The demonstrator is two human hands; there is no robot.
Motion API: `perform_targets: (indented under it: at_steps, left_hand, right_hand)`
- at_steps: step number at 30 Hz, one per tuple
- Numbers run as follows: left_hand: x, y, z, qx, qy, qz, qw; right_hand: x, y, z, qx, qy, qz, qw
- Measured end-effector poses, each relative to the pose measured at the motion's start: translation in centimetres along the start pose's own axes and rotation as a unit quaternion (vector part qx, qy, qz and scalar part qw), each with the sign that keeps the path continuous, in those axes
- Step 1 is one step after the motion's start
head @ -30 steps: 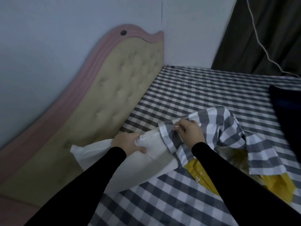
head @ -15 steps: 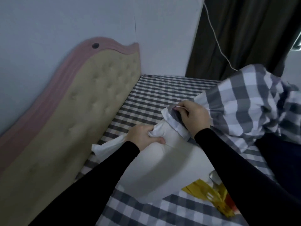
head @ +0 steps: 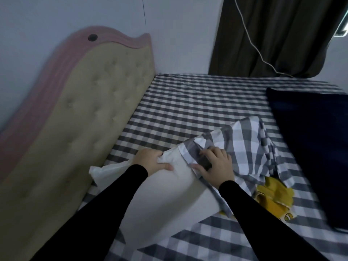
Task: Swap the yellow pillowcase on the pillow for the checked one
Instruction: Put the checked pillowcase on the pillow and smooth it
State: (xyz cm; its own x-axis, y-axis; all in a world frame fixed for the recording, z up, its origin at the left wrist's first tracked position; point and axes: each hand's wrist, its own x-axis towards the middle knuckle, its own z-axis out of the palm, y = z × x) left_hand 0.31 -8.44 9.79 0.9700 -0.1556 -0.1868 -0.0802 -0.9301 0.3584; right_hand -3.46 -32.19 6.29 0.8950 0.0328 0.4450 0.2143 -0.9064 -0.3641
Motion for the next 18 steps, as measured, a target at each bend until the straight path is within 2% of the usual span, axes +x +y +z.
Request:
perform_targets:
  at_steps: [5, 8, 12, 18]
  left_hand:
    - [-0.5, -0.9, 0.7, -0.036, 0.003, -0.02, 0.999]
    - [-1.0, -0.3, 0.8, -0.026, 0.014, -0.009, 1.0]
    - [-1.1, 0.5, 0.7, -0.066, 0.025, -0.017, 0.997]
    - [-0.7, 0.5, -0.3, -0.056, 0.036, -0.013, 0.998]
  right_hand:
    - [-0.6, 1.6, 0.5, -0.036, 0.0, -0.07, 0.997]
    - [-1.2, 2.7, 1.3, -0.075, -0.03, -0.066, 0.995]
    - [-0.2, 2.4, 1.5, -0.088, -0.049, -0.069, 0.993]
    - [2.2, 0.3, -0.1, -0.016, -0.015, -0.116, 0.993]
